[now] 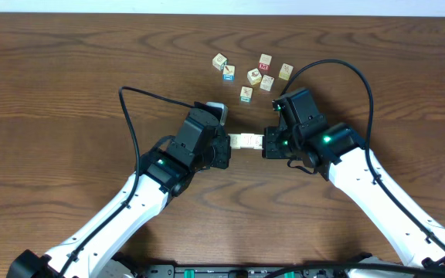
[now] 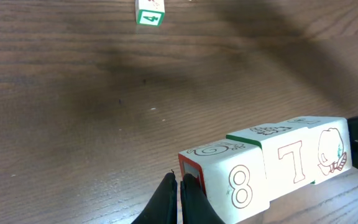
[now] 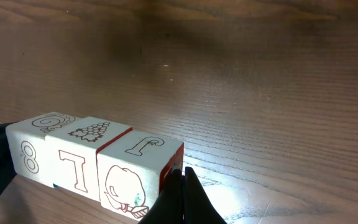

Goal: Lift 3 blocks

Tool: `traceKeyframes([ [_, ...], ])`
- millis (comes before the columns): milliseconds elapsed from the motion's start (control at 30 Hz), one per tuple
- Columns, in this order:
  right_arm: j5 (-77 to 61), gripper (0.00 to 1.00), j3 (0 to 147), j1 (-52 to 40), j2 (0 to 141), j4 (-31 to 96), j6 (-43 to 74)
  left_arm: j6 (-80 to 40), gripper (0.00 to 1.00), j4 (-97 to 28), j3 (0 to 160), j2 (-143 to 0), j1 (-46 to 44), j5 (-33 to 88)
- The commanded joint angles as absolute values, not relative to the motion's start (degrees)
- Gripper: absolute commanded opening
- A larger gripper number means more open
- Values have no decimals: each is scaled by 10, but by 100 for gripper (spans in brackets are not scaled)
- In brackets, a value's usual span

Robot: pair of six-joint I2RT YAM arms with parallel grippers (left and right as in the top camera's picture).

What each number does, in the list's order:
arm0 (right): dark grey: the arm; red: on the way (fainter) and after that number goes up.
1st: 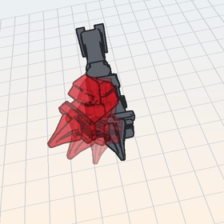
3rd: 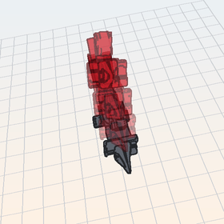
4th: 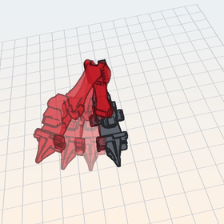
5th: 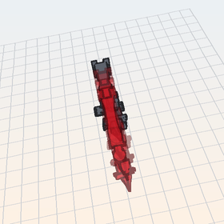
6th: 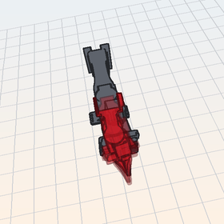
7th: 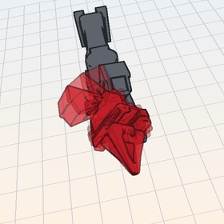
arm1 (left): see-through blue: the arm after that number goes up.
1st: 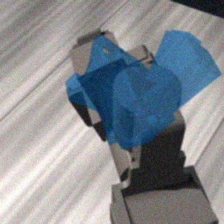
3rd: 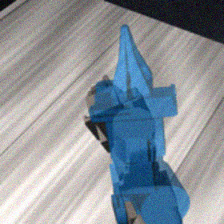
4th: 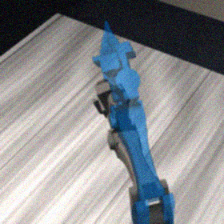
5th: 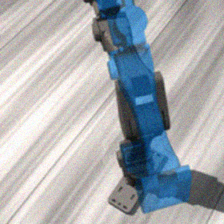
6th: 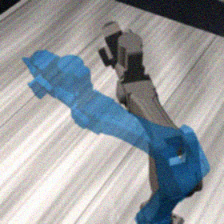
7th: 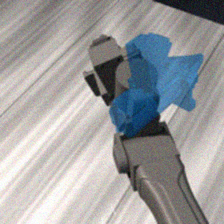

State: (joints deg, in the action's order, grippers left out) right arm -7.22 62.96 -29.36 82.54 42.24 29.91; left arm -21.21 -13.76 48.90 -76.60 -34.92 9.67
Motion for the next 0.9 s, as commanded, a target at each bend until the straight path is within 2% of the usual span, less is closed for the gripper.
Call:
traceKeyframes([
  [0,-236,1,667,-323,820,395,300,-213,7,-122,533,-755,-386,248],
  [867,-212,1,667,-324,840,399,300,-217,7,-132,529,-777,-386,240],
])
